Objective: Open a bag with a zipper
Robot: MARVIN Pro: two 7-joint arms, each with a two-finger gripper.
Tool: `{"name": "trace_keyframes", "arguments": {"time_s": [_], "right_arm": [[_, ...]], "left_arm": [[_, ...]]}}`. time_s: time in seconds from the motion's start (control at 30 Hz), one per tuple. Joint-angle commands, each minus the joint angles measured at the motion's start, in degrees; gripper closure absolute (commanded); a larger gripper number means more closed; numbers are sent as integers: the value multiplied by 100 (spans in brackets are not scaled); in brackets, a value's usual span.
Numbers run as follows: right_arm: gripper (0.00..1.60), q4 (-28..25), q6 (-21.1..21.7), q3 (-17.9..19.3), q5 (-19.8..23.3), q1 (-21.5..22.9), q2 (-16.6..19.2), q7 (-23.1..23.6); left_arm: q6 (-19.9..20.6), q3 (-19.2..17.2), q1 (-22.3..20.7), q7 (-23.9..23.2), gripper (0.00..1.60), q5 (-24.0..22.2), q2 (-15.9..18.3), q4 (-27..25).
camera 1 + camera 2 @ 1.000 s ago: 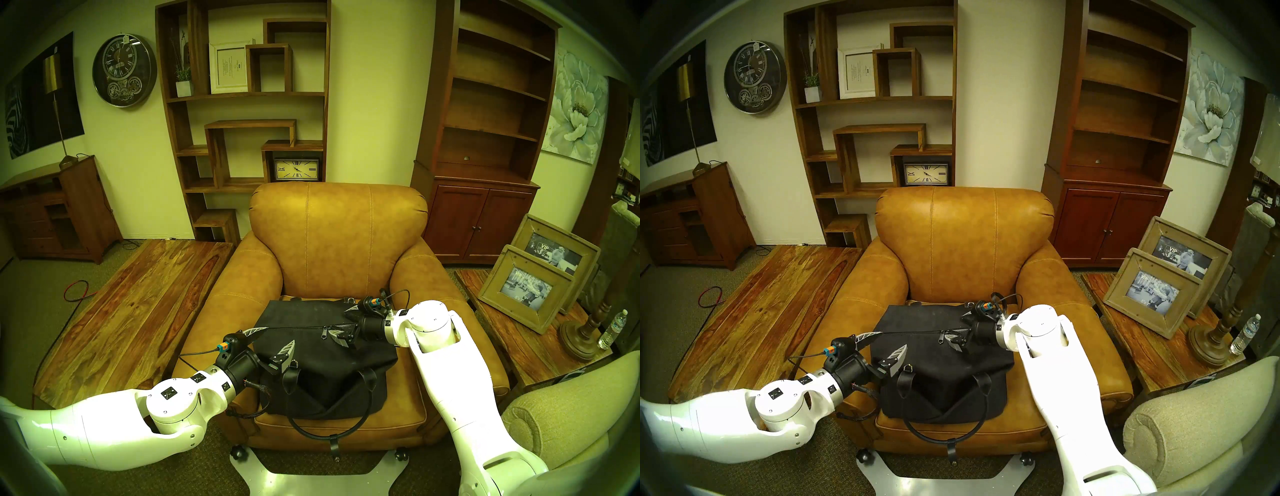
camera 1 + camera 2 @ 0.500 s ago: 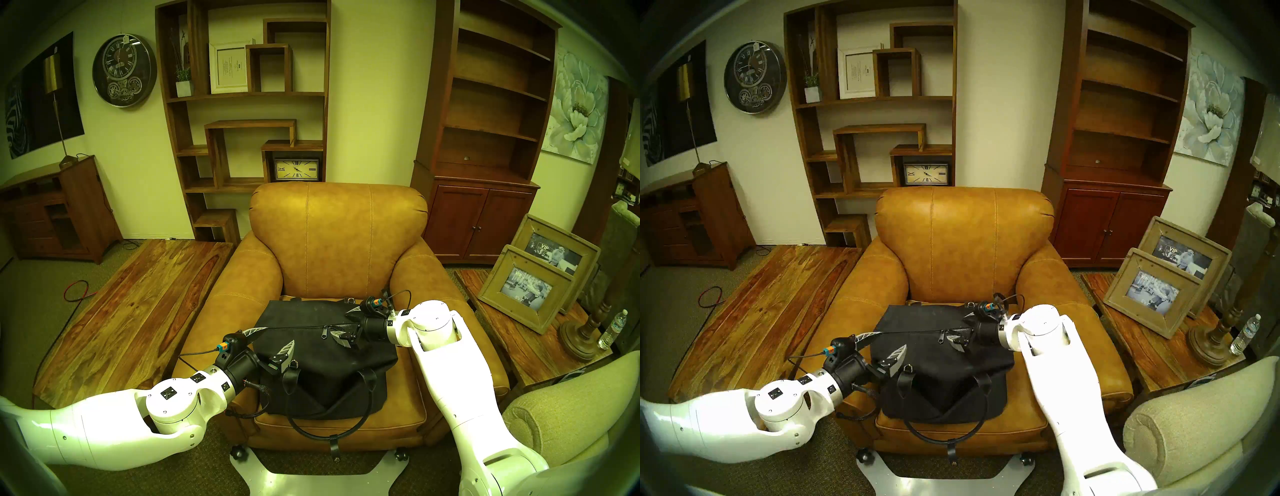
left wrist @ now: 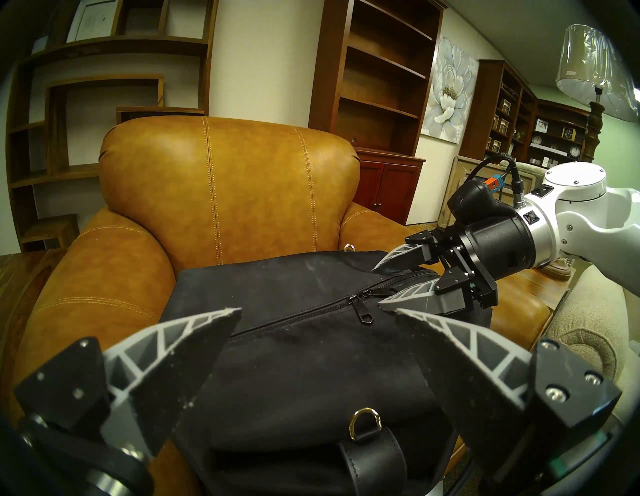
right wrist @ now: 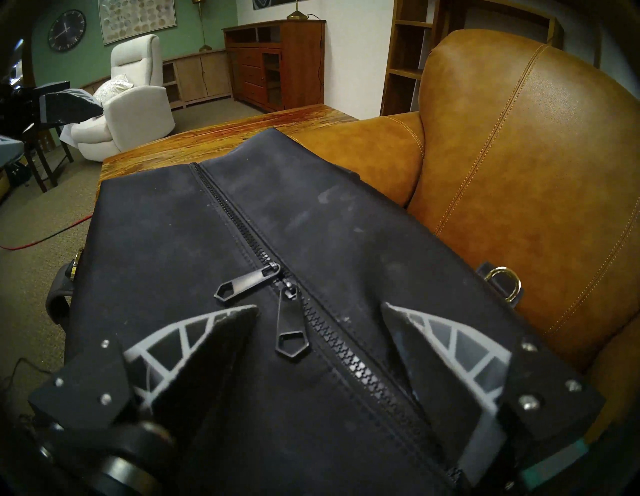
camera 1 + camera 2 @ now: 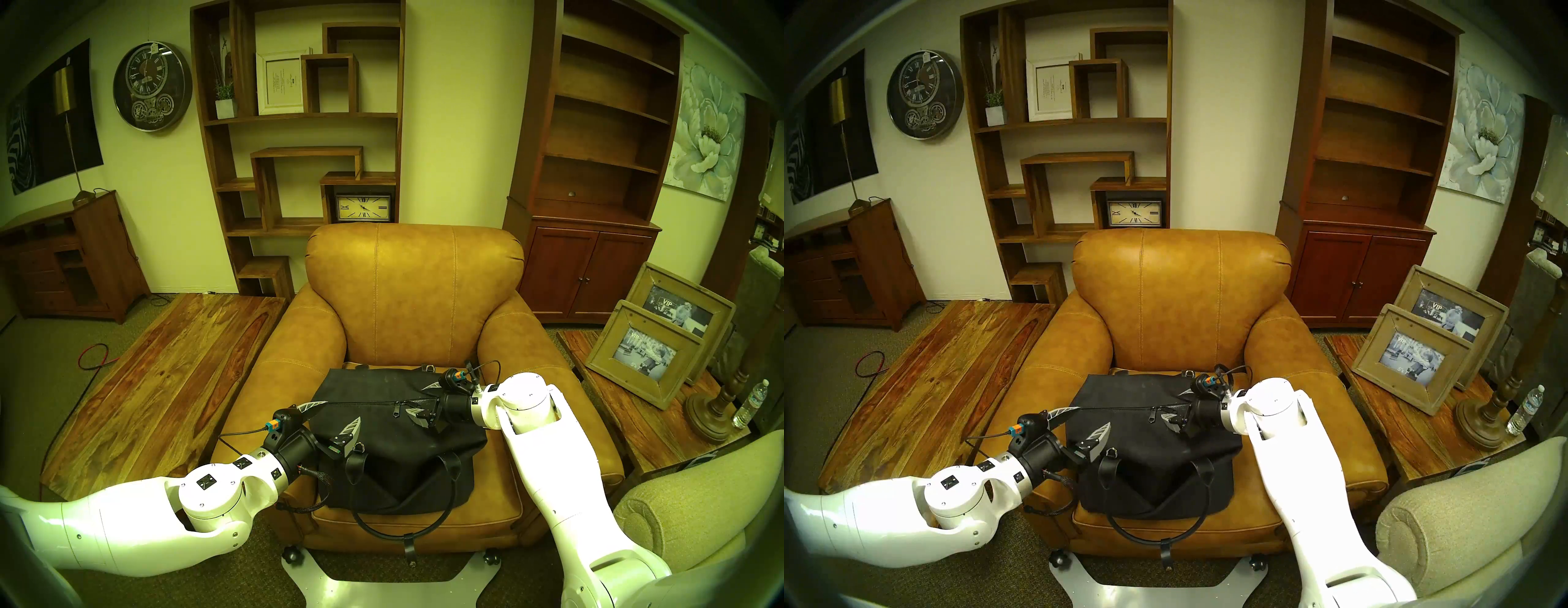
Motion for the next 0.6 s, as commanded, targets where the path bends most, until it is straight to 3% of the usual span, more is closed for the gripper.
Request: {"name": "trace_keyframes", "arguments": {"time_s": [0.0, 0.07, 0.17, 0.2, 0.27, 0.3, 0.33, 0.43, 0.47, 0.5, 0.57], "right_arm": [[65, -105, -26, -40, 2, -37, -13, 27], [57, -157, -35, -71, -27, -73, 9, 23], [83, -228, -39, -98, -73, -131, 25, -5], [83, -228, -39, -98, -73, -131, 25, -5], [80, -265, -49, -125, -128, -157, 39, -42], [65, -260, -57, -115, -115, -162, 36, -32], [81, -264, -63, -112, -121, -168, 36, -33], [83, -302, -103, -107, -126, -206, 37, -7], [74, -322, -141, -101, -129, -231, 25, -25], [36, -333, -175, -86, -118, -251, 6, -41], [11, -358, -198, -64, -100, -267, -24, -54]], "left_arm": [[-34, -41, -22, 13, 0, -14, 6, -66], [-34, -41, -22, 13, 0, -14, 6, -66], [-34, -40, -23, 14, 0, -15, 6, -66], [-34, -40, -23, 14, 0, -15, 6, -66], [-34, -40, -23, 14, 0, -15, 7, -66], [-34, -39, -23, 14, 0, -15, 7, -66], [-34, -39, -23, 14, 0, -15, 7, -66], [-34, -39, -24, 14, 0, -15, 7, -66], [-34, -39, -24, 14, 0, -15, 7, -65], [-35, -38, -24, 14, 0, -15, 7, -65], [-35, -38, -25, 14, 0, -15, 7, -65]]}}
